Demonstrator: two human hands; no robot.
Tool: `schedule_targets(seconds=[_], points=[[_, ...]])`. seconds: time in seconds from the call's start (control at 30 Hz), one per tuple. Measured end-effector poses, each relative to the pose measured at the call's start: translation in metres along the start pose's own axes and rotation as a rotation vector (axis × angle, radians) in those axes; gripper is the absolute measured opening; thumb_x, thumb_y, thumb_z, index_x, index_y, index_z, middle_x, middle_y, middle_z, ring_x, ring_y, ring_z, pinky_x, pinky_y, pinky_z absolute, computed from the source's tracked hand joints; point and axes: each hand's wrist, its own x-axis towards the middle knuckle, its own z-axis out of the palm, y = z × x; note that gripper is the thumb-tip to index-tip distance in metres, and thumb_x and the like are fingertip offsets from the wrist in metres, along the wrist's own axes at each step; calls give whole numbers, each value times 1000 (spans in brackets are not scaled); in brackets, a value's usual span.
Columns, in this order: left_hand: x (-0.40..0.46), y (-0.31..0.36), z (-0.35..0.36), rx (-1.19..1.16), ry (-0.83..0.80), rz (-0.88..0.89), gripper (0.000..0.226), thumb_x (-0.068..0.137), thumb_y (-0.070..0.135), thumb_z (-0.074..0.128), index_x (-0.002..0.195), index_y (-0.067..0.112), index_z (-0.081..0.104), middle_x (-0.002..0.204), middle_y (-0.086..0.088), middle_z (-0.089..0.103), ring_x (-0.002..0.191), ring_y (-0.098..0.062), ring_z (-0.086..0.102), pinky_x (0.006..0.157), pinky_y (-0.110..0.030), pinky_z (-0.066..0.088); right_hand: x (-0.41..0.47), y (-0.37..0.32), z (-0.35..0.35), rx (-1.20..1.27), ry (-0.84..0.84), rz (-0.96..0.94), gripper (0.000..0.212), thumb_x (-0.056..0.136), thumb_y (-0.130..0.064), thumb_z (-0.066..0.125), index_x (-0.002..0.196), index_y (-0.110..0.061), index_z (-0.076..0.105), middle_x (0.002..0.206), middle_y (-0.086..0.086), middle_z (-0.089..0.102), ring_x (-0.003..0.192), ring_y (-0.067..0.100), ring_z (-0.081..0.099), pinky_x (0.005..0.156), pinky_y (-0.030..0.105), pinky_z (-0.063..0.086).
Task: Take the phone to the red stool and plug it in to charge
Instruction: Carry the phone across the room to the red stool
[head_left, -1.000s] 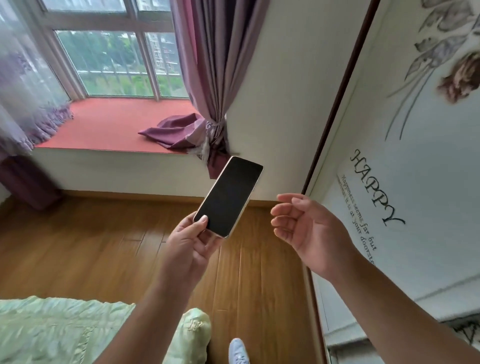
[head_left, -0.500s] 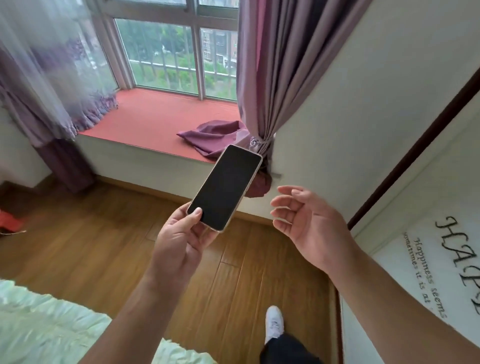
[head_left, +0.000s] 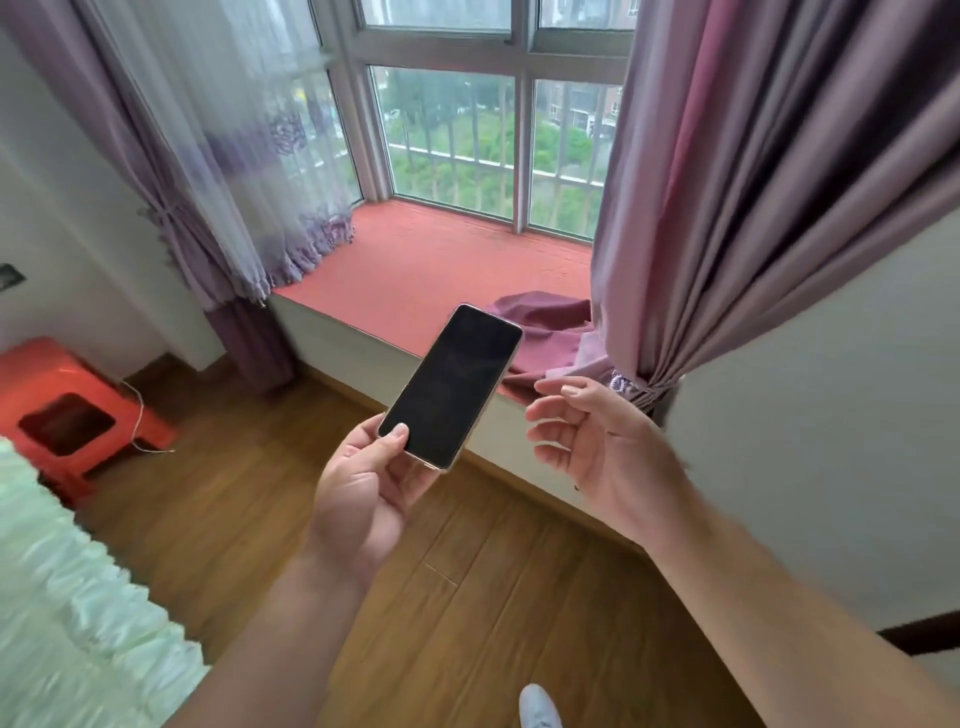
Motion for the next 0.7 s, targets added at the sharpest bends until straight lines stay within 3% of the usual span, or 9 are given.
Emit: schedule_targets(seconds=[0.17,0.3,0.4,0.6,0.7], points=[[50,17,7,40,66,82,18,96,1,52,111,7,60,106,-14,77,95,-26,75,73,-41,62,87,-10,-1,34,-46,77,24,94,-21,47,103,-7,64,89,11,67,79,22,63,74,36,49],[75,40,-16,71,163,142,18,91,3,58,105,12,66,106,-13,77,92,-26,76,69,-40,62,147,4,20,42,-140,163,25,95,-20,44,103,-6,63,83,10,68,75,21,63,70,34,50],[92,60,-39,55,244,181,20,90,4,59,101,17,69,106,-11,77,92,-25,75,69,-41,62,194,18,47,46,-181,222,26,98,-17,41,105,-3,62,80,10,67,71,21,62,67,33,49],[137,109,-103,1,378,246,32,89,5,60,120,10,60,113,-15,74,96,-28,73,77,-46,62,284,69,123,57,-263,350,21,91,-17,52,96,-5,68,77,10,68,67,21,61,68,34,47],[174,137,-141,-53,408,260,26,93,3,57,118,11,61,110,-14,75,92,-27,74,67,-39,63,332,94,163,9,-288,369,21,89,-18,54,95,-6,70,78,11,68,67,21,62,69,34,47]])
